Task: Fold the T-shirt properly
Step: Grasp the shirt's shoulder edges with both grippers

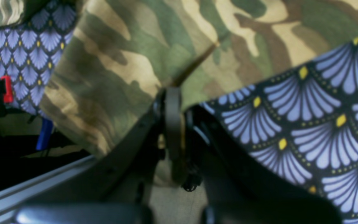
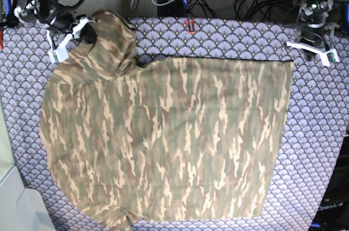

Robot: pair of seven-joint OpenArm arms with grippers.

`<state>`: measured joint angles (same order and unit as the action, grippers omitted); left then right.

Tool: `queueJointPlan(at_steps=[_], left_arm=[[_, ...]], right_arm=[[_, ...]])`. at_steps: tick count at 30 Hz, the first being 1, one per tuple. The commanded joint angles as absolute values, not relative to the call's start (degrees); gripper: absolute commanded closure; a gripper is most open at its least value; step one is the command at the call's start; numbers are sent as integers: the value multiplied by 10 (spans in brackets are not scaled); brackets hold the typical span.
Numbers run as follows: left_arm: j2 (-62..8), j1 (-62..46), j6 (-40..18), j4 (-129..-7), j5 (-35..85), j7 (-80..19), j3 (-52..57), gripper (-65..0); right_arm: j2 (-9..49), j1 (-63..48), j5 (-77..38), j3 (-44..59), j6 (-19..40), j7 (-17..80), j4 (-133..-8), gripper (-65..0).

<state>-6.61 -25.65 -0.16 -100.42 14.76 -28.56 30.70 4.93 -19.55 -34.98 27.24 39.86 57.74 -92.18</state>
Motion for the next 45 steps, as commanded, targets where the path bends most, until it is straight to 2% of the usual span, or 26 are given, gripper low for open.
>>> queueJointPlan(at_steps=[1, 3, 6, 8, 14, 18, 20, 25, 27, 33, 37, 45], left_arm=[[-72, -245, -7, -1013, 148, -273, 309, -23], [-72, -236, -7, -1012, 146, -273, 309, -84], [-69, -231, -7, -1012, 150, -273, 309, -211], [-67, -225, -7, -1012, 151, -269, 308, -247], [-67, -185, -7, -952, 151, -272, 308, -251], [-69, -162, -7, -889, 151, -269, 305, -251], [-69, -147, -7, -863, 151, -269, 305, -251], [-67, -132, -7, -829, 152, -269, 304, -251], [-66, -132, -7, -831, 152, -269, 304, -251], [-65, -146, -7, -864, 154, -268, 283, -250], [-58, -166, -7, -909, 198, -268, 284, -251], [-58, -161, -7, -877, 211, -268, 284, -251]], right_arm=[[53, -202, -322, 272, 400, 606, -921, 0], [53, -199, -321, 270, 400, 614, -921, 0], [53, -196, -321, 265, 400, 629, -921, -35], [53, -196, -321, 265, 400, 629, -921, -58], [53, -196, -322, 264, 400, 626, -923, -130], [53, -196, -322, 264, 400, 625, -922, -132], [53, -196, -322, 265, 400, 625, -922, -118], [53, -196, -322, 265, 400, 625, -922, -28], [53, -196, -322, 265, 400, 625, -922, -15], [52, -196, -322, 265, 400, 625, -923, -15], [52, -196, -322, 265, 400, 625, -922, -15], [53, -196, -322, 264, 400, 626, -922, -15]])
